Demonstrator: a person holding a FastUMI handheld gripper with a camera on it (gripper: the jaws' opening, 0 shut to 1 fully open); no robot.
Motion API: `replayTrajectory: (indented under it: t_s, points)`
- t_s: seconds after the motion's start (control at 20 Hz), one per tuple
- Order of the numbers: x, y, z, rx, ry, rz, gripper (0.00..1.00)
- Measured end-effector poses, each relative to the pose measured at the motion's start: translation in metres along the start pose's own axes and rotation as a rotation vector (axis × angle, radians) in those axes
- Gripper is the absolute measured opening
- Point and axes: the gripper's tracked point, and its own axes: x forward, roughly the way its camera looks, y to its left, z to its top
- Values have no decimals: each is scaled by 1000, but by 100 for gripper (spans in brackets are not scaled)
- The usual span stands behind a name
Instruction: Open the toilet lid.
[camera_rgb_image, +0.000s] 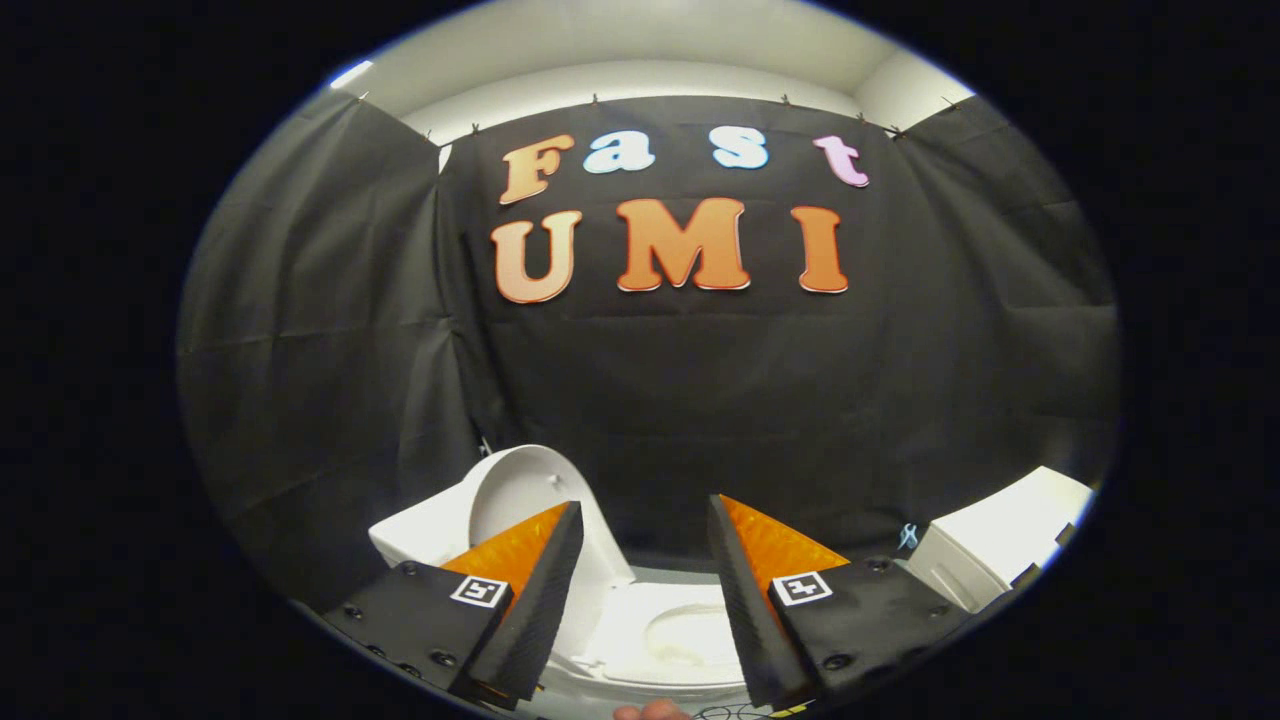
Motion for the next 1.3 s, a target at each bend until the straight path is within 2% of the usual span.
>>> replayTrajectory:
  t_s: [0.15,0.4,0.55,0.85,1.15,1.3]
  points:
    - [-16,-56,7,22,-25,-26,81]
    - [-51,-164,-51,16,79,-98,81]
    - [-75,-220,-71,45,71,-163,81]
    - [-109,-279,-76,81,-49,-245,77]
    - [-127,-331,-74,84,-110,-429,76]
    - [-129,-328,-69,84,-131,-435,76]
